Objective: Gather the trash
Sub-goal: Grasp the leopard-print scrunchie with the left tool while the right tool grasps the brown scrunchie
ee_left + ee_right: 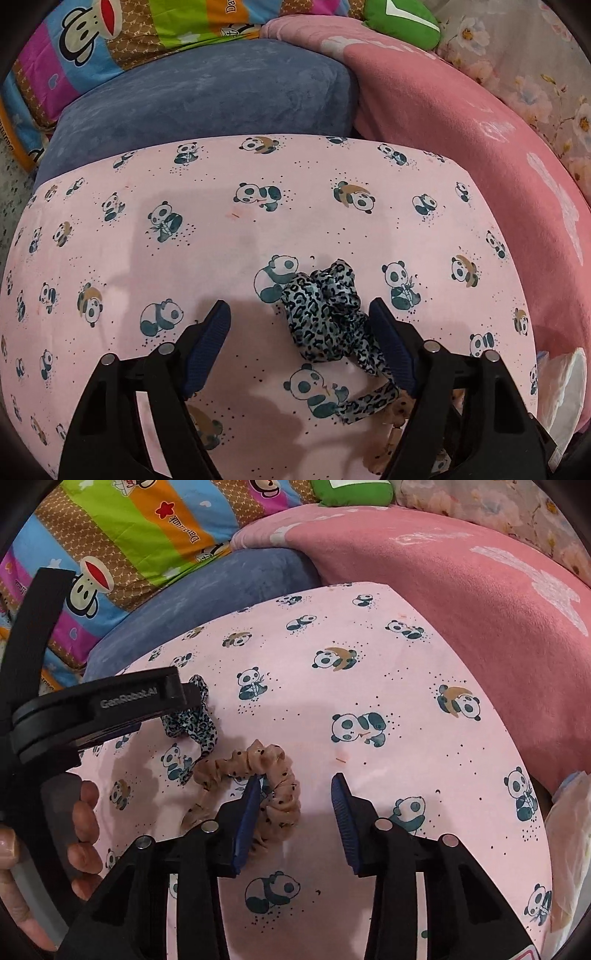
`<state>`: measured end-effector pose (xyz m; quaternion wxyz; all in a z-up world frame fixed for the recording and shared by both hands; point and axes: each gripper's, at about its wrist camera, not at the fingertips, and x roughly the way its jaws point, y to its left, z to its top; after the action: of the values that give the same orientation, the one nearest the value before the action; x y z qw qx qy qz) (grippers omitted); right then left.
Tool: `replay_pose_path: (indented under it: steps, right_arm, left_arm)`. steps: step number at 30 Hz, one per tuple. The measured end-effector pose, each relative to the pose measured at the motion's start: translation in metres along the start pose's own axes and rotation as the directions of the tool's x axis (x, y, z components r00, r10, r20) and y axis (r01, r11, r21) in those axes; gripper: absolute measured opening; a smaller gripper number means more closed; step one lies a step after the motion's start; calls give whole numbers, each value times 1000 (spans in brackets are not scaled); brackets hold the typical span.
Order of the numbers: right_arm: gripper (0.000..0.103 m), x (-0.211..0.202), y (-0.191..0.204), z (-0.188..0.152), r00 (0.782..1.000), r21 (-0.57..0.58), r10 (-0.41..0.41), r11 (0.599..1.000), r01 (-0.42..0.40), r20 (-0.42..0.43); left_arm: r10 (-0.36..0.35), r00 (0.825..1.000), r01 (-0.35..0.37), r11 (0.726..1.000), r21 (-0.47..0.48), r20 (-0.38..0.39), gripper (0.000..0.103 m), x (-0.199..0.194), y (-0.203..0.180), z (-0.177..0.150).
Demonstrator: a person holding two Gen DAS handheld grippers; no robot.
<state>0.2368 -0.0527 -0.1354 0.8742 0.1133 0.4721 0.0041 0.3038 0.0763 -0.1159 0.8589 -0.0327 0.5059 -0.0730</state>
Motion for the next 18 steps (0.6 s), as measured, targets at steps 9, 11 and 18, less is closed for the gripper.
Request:
replay_pose_path:
  steps: [9, 11, 18]
  right_arm:
    - [14, -1, -10, -11, 1000, -22, -24, 999, 24, 10]
    - [12, -5, -14, -17, 1000, -9, -14, 1000, 14, 6]
    - [10, -43, -20, -39, 1000, 36, 17, 999, -17, 16]
  left_arm:
    - [-53, 999, 54, 997, 49, -10, 21, -11, -14, -23]
    - [-56, 998, 57, 997, 54, -14, 19, -17, -17, -32]
    - [-73, 997, 72, 994, 82, 8, 16, -59, -26, -62]
